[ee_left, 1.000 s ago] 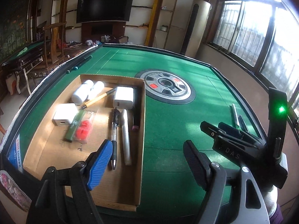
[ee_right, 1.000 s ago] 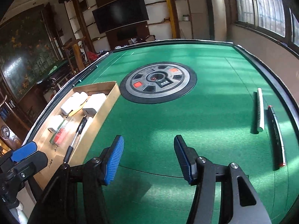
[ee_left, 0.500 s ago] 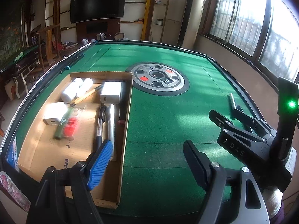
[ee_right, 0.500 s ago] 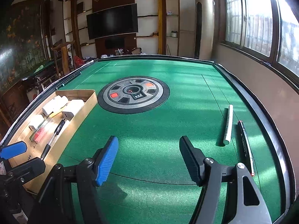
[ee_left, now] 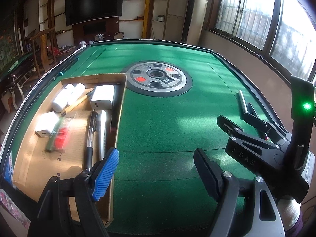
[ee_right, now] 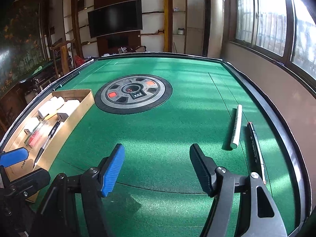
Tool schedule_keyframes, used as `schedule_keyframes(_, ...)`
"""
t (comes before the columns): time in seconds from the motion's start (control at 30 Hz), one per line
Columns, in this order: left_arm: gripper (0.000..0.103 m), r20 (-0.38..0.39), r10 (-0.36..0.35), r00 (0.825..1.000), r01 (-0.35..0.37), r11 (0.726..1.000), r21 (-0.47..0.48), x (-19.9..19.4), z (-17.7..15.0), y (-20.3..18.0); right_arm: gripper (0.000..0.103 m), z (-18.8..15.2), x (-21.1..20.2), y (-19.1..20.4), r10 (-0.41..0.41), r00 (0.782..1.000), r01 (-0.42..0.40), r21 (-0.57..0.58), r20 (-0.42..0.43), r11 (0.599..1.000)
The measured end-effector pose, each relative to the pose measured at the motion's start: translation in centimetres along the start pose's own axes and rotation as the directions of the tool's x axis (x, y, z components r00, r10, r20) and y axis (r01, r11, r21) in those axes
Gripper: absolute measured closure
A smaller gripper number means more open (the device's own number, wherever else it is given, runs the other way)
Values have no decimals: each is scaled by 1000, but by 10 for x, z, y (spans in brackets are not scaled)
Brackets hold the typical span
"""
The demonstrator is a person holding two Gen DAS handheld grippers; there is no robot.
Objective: Organize rigid objects
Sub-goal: 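Move both tools back toward the remaining markers on the table, then grasp the white paint marker with the right tool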
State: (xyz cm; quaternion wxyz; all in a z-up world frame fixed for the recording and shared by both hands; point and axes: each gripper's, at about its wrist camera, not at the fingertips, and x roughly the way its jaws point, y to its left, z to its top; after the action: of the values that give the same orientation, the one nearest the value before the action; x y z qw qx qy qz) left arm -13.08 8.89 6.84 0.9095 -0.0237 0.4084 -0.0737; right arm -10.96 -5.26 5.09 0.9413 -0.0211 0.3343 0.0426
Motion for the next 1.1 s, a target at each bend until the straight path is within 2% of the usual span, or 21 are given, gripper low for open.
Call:
schedule_keyframes(0.1,22,-6,-28,1000,28,999,43,11,7,-14,36,7,1,-26,18,999,-16,57,-32,998)
schedule_keyframes(0.17,22,-12,-49,999,50,996,76,21,9,-26,36,15,1,-60,41,998,-33,135,-55,990)
schedule_keyframes(0.27,22,-41,-118,992,122,985,119,44,11,-41,36,27,0,-115,54,996,-34,246,-74,969)
schedule_keyframes(0.37,22,-65,-131,989,138,984,113,68,14,-45,36,36,3,-160,65,994,-32,318,-93,948)
schedule_keyframes(0.43,22,-78,-145,986,151,985,79,81,15,-42,36,42,9,-176,69,992,-31,329,-106,944)
schedule_keyframes(0.5,22,-100,-171,980,175,984,30,86,17,-36,40,48,17,-180,86,990,-46,314,-115,948)
schedule_keyframes(0.57,22,-82,-190,978,191,982,-2,85,17,-29,46,57,28,-176,111,985,-68,295,-132,953)
schedule_keyframes(0.63,19,-115,-210,971,205,978,-47,93,17,-24,46,66,43,-171,106,982,-58,276,-160,959)
schedule_keyframes(0.67,12,-100,-225,969,220,974,-60,92,18,-21,46,71,53,-169,86,980,-36,262,-179,964)
schedule_keyframes(0.77,8,-95,-260,961,253,964,-83,93,18,-18,50,81,83,-169,25,970,36,240,-243,970)
schedule_keyframes(0.87,6,-88,-283,955,275,957,-92,92,17,-17,60,84,111,-167,3,946,75,228,-324,971)
schedule_keyframes(0.93,5,-81,-299,951,291,951,-103,92,18,-15,61,84,124,-167,-28,928,116,215,-373,970)
schedule_keyframes(1.0,5,-75,-311,947,302,947,-113,91,18,-13,62,84,126,-162,-60,927,139,190,-371,972)
schedule_keyframes(1.07,5,-72,-318,945,309,944,-118,90,17,-11,76,83,125,-157,-88,923,156,157,-374,975)
schedule_keyframes(1.1,5,-71,-321,944,311,943,-120,90,18,-10,77,83,126,-153,-119,917,180,128,-381,975)
